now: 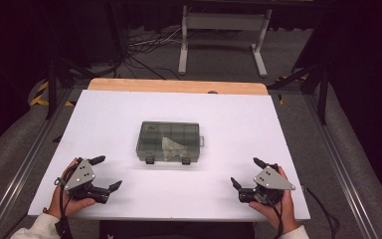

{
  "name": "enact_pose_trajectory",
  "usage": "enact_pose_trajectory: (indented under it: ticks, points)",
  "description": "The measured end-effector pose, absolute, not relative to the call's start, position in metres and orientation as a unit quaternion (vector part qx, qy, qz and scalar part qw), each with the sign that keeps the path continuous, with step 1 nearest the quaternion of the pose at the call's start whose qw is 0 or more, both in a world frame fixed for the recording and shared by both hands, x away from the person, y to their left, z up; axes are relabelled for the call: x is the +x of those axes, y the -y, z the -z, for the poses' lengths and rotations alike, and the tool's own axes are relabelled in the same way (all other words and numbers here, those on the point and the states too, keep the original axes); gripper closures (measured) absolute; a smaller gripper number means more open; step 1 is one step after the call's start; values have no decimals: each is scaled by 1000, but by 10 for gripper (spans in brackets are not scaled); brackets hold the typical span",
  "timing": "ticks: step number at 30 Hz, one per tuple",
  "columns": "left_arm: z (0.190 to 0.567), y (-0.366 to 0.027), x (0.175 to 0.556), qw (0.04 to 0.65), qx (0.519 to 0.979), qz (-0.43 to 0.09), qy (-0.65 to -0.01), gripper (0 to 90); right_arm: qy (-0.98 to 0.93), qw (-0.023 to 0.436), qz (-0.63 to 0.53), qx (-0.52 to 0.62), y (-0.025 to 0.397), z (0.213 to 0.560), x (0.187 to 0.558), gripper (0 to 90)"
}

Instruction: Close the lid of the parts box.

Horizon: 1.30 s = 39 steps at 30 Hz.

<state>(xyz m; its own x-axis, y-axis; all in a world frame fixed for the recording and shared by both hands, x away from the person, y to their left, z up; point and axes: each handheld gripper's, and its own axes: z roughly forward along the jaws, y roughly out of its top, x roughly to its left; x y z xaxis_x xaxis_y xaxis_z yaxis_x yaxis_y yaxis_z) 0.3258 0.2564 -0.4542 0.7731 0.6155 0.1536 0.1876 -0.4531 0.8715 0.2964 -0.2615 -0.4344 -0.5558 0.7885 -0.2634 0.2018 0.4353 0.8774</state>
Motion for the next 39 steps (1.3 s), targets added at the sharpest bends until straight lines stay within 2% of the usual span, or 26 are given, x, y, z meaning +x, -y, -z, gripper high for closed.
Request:
enact_pose_trajectory:
  ticks: [39]
  points:
    - [457, -254, 332, 457, 825, -221, -246, 39, -779, 343, -408, 330, 260, 439, 301, 68]
